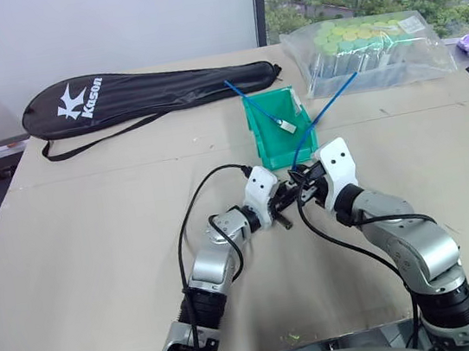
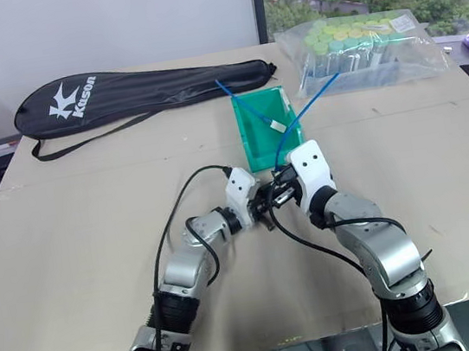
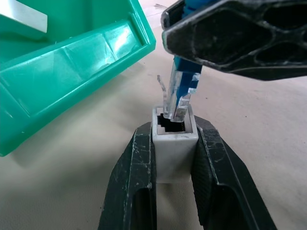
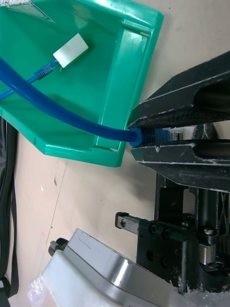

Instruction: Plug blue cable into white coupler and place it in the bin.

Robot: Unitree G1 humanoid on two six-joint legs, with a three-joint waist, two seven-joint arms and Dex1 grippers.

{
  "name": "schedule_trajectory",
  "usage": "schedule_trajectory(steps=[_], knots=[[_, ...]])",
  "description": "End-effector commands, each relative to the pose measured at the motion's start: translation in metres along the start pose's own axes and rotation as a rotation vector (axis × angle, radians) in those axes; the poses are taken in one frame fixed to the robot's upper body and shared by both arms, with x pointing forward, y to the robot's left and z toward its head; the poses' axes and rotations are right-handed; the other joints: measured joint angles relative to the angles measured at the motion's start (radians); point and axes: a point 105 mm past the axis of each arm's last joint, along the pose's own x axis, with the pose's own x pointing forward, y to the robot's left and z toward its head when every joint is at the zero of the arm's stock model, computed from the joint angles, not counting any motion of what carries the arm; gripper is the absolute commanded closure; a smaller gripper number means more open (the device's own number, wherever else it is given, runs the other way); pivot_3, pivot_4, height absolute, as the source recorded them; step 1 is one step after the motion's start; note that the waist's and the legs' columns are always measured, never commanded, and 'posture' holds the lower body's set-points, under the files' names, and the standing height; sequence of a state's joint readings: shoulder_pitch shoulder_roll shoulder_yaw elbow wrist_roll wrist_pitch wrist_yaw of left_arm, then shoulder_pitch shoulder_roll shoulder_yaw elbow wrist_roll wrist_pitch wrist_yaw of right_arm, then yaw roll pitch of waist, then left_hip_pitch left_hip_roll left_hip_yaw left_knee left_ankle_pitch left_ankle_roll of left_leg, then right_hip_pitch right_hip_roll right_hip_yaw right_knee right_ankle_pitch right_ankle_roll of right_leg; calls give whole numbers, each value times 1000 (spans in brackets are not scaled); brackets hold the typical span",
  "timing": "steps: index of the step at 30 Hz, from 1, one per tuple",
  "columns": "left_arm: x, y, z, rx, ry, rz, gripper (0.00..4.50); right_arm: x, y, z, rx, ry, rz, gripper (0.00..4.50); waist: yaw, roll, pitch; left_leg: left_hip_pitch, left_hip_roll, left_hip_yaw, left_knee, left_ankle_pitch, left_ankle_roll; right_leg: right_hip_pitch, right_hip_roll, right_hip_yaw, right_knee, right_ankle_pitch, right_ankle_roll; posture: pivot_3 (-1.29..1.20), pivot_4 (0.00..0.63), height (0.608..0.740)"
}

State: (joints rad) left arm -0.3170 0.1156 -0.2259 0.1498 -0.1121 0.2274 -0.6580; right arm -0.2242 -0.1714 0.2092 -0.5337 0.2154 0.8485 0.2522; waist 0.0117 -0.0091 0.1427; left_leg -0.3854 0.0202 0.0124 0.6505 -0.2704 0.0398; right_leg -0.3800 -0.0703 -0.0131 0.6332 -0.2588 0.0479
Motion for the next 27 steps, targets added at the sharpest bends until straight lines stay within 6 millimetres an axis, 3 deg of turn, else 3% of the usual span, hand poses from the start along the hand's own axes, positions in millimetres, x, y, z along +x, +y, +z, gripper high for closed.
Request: schedule_trajectory(steps=[1,16,27], knots=[[-5,-4,-34,-81,109,-1,4133,-1,3,-6,-6,41,14,4500,0,0,0,0,0,0,0,0,0,0,0,0,0,0,0,0,150,740],[-6,-7,-35,-86,116,-2,4133,-3,22,-19,-27,148,98,4500,-1,1,-1,0,0,0,-1,0,0,0,0,0,-1,-1,-1,0,150,740],[-4,-10,-34,-77,116,-16,4133,1,-1,-36,-37,218,-31,4500,-1,3,-2,0,0,1,-1,0,0,0,1,-1,-1,0,-1,0,150,740]])
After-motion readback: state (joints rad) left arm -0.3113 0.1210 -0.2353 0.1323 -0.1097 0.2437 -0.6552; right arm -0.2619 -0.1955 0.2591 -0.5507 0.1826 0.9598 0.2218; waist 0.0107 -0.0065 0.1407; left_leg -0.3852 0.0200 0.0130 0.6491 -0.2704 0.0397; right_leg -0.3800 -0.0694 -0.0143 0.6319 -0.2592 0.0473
